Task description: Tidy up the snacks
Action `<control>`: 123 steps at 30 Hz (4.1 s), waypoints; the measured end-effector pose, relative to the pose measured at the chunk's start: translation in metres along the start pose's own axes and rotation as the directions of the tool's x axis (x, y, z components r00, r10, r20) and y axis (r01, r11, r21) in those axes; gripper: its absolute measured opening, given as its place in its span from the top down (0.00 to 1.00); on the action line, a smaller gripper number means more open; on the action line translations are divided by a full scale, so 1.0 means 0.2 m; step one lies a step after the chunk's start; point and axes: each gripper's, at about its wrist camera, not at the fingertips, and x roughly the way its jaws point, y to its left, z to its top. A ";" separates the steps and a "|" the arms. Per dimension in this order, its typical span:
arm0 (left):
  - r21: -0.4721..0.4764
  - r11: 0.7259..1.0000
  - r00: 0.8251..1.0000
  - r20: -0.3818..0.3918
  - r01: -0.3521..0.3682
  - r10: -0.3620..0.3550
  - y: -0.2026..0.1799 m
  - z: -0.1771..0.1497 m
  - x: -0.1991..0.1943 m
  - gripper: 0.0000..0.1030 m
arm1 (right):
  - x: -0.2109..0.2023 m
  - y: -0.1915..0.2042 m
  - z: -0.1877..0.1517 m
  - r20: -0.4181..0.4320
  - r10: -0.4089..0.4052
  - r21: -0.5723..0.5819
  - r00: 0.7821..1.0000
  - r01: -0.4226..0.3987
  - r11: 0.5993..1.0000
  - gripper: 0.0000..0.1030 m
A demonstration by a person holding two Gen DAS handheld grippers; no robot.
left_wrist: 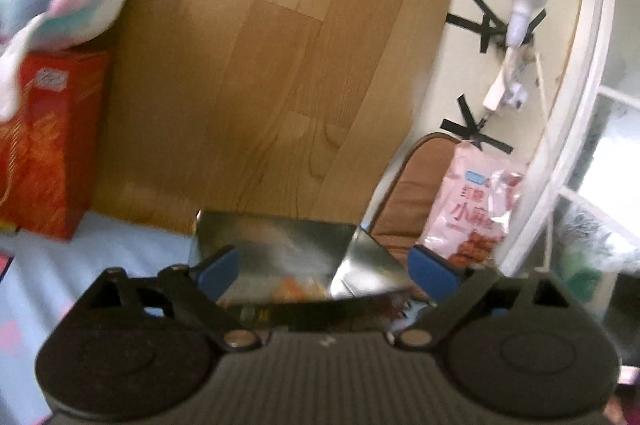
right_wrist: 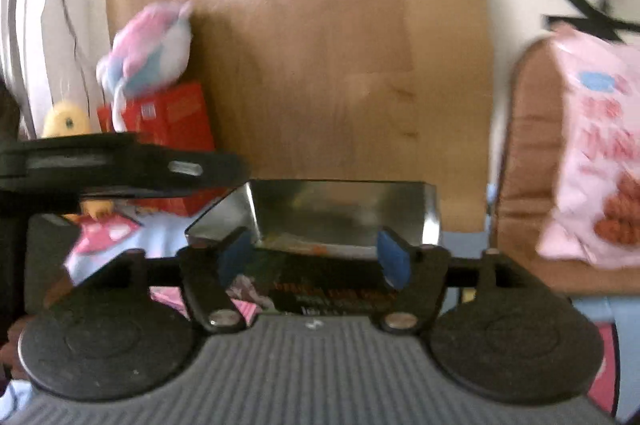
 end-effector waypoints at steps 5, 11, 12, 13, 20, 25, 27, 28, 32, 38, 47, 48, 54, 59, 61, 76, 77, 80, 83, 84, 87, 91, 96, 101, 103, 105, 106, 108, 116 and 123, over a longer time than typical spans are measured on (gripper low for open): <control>-0.050 0.999 0.999 -0.038 0.020 -0.022 0.04 -0.16 -0.14 0.08 | -0.14 -0.10 -0.18 0.042 -0.004 0.082 0.999 0.001 0.997 0.07; -0.081 0.996 0.991 -0.121 0.043 -0.052 0.00 -0.36 -0.19 0.08 | -0.03 -0.08 -0.24 -0.160 0.034 0.163 0.986 -0.008 0.987 0.10; -0.071 0.997 0.991 -0.126 0.041 -0.050 -0.02 -0.38 -0.20 0.08 | -0.01 -0.08 -0.25 -0.188 0.034 0.187 0.982 0.002 0.982 0.12; -0.057 0.998 0.991 -0.128 0.039 -0.046 -0.03 -0.40 -0.21 0.08 | 0.01 -0.09 -0.27 -0.207 0.048 0.222 0.977 -0.001 0.975 0.13; -0.061 0.997 0.990 -0.137 0.036 -0.044 -0.02 -0.46 -0.25 0.08 | -0.04 -0.05 -0.32 -0.215 0.056 0.221 0.975 -0.007 0.975 0.42; -0.114 0.992 0.990 -0.128 0.044 -0.059 0.04 -0.46 -0.29 0.08 | -0.18 0.06 -0.33 -0.167 0.057 0.084 0.984 -0.044 0.995 0.42; -0.136 0.990 0.991 -0.120 0.045 -0.062 0.07 -0.46 -0.32 0.08 | -0.25 0.12 -0.34 -0.139 0.102 0.032 0.985 -0.099 0.995 0.42; -0.143 0.989 0.991 -0.117 0.046 -0.064 0.07 -0.46 -0.33 0.08 | -0.28 0.16 -0.35 -0.135 0.120 0.001 0.984 -0.121 0.993 0.42; -0.159 0.986 0.992 -0.108 0.044 -0.062 0.11 -0.47 -0.37 0.08 | -0.27 0.33 -0.40 -0.195 0.223 -0.138 0.955 -0.252 0.958 0.42; -0.193 0.981 0.991 -0.121 0.027 -0.052 0.17 -0.51 -0.39 0.08 | -0.19 0.47 -0.42 -0.247 0.264 -0.251 0.932 -0.325 0.912 0.42; -0.219 0.975 0.989 -0.130 0.046 -0.076 0.20 -0.55 -0.40 0.08 | -0.16 0.49 -0.45 -0.232 0.258 -0.265 0.938 -0.316 0.911 0.26; -0.221 0.974 0.988 -0.128 0.052 -0.082 0.20 -0.55 -0.41 0.08 | -0.17 0.49 -0.45 -0.231 0.258 -0.260 0.938 -0.316 0.912 0.25; -0.224 0.970 0.982 -0.138 0.094 -0.127 0.15 -0.56 -0.44 0.08 | -0.22 0.48 -0.48 -0.220 0.258 -0.271 0.941 -0.313 0.910 0.24; -0.174 0.982 0.980 -0.172 0.067 -0.098 0.09 -0.57 -0.45 0.08 | -0.25 0.48 -0.48 -0.207 0.271 -0.267 0.940 -0.321 0.909 0.24; -0.179 0.982 0.979 -0.184 0.058 -0.091 0.09 -0.59 -0.44 0.08 | -0.26 0.50 -0.48 -0.201 0.278 -0.282 0.939 -0.328 0.902 0.24; -0.238 0.971 0.972 -0.222 0.019 -0.074 0.15 -0.63 -0.41 0.37 | -0.15 0.62 -0.51 -0.297 0.290 -0.336 0.910 -0.384 0.860 0.60; -0.246 0.969 0.972 -0.223 0.018 -0.075 0.15 -0.63 -0.41 0.38 | -0.13 0.63 -0.51 -0.310 0.284 -0.331 0.907 -0.384 0.862 0.61; -0.248 0.969 0.973 -0.218 0.021 -0.077 0.14 -0.62 -0.41 0.38 | -0.12 0.62 -0.51 -0.323 0.285 -0.302 0.902 -0.384 0.873 0.65; -0.236 0.971 0.976 -0.203 0.029 -0.078 0.12 -0.60 -0.41 0.38 | -0.15 0.61 -0.51 -0.298 0.289 -0.292 0.910 -0.375 0.880 0.66; -0.234 0.972 0.977 -0.196 0.032 -0.079 0.12 -0.59 -0.41 0.38 | -0.15 0.60 -0.50 -0.288 0.292 -0.284 0.912 -0.373 0.883 0.66; -0.225 0.973 0.980 -0.182 0.043 -0.085 0.11 -0.55 -0.40 0.38 | -0.16 0.58 -0.48 -0.257 0.301 -0.256 0.919 -0.365 0.895 0.66; -0.200 0.978 0.980 -0.177 0.057 -0.094 0.08 -0.48 -0.34 0.38 | -0.16 0.55 -0.43 -0.215 0.291 -0.242 0.932 -0.340 0.909 0.66; -0.136 0.987 0.982 -0.158 0.086 -0.108 0.02 -0.32 -0.19 0.37 | -0.12 0.48 -0.33 -0.165 0.262 -0.214 0.951 -0.293 0.932 0.66; -0.083 0.991 0.988 -0.105 0.101 -0.109 -0.05 -0.15 -0.03 0.32 | -0.05 0.38 -0.17 -0.082 0.231 -0.199 0.969 -0.244 0.949 0.66; -0.094 0.990 0.989 -0.096 0.102 -0.111 -0.04 -0.09 0.05 0.32 | 0.01 0.34 -0.10 -0.067 0.213 -0.188 0.975 -0.222 0.957 0.66; -0.109 0.989 0.990 -0.090 0.102 -0.112 -0.03 -0.03 0.12 0.32 | 0.08 0.31 -0.04 -0.059 0.196 -0.169 0.979 -0.203 0.965 0.66; -0.113 0.989 0.990 -0.087 0.099 -0.109 -0.02 -0.01 0.15 0.32 | 0.11 0.29 -0.02 -0.056 0.190 -0.158 0.980 -0.196 0.968 0.66; -0.114 0.990 0.992 -0.081 0.083 -0.093 -0.02 0.04 0.22 0.31 | 0.18 0.26 0.03 -0.052 0.177 -0.131 0.983 -0.183 0.974 0.66; -0.091 0.992 0.994 -0.058 0.084 -0.089 -0.04 0.05 0.23 0.19 | 0.32 0.15 0.10 -0.044 0.056 -0.015 0.997 -0.057 0.998 0.56; -0.055 0.994 0.992 -0.069 0.099 -0.103 0.00 -0.17 -0.04 0.07 | 0.08 0.09 -0.04 -0.018 0.113 0.039 0.993 -0.112 0.993 0.41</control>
